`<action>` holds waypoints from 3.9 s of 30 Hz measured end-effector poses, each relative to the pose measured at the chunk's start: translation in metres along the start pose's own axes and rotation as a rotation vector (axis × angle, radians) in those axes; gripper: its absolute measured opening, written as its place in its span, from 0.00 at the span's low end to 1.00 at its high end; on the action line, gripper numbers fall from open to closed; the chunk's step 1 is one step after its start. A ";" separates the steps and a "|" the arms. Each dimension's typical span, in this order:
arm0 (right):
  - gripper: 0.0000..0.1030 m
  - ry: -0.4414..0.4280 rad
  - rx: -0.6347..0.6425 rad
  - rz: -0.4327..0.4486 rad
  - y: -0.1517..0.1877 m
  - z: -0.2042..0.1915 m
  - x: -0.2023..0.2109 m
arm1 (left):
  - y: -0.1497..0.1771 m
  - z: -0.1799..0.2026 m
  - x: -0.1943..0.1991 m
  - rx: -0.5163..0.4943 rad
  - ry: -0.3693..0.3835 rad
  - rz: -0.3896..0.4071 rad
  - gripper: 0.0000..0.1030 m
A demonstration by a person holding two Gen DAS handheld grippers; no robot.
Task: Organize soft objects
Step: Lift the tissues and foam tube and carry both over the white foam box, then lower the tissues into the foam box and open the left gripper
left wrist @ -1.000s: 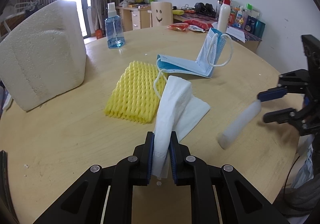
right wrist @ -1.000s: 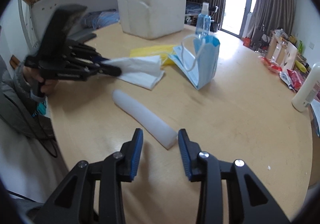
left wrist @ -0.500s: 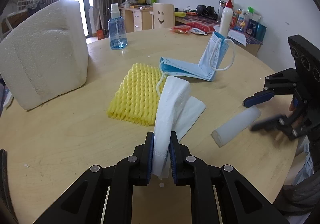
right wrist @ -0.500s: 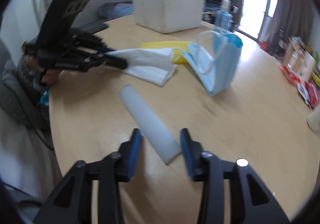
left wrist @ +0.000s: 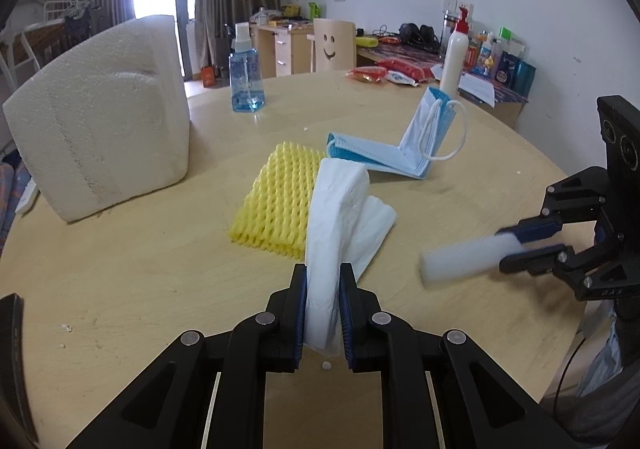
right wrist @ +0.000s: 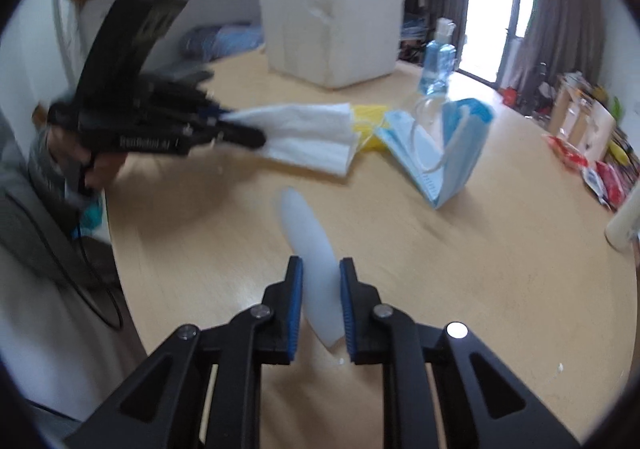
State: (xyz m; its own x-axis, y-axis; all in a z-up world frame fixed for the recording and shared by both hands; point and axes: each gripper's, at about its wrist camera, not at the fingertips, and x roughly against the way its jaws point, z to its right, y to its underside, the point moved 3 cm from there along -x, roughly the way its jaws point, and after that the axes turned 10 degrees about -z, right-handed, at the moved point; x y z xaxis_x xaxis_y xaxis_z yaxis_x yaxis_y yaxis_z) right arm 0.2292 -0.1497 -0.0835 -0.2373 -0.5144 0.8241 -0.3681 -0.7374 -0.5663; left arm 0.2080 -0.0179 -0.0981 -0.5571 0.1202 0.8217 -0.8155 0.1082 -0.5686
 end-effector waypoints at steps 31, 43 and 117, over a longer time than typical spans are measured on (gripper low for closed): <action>0.21 0.192 -0.539 0.462 0.007 0.004 0.077 | -0.012 0.002 0.080 -0.094 0.029 0.283 0.08; 0.21 0.222 -0.423 0.519 -0.054 -0.031 0.081 | -0.001 -0.038 0.129 -0.031 -0.061 0.422 0.08; 0.21 0.166 -0.142 0.418 -0.270 -0.036 0.012 | -0.092 -0.189 0.139 0.164 -0.257 0.368 0.08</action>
State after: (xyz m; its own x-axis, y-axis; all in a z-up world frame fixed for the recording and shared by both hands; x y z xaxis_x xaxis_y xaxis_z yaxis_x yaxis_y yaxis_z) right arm 0.2930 0.0587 0.0797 -0.5282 -0.6688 0.5231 -0.3268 -0.4084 -0.8523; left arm 0.2347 0.1754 0.0614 -0.8174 -0.1289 0.5615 -0.5594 -0.0557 -0.8270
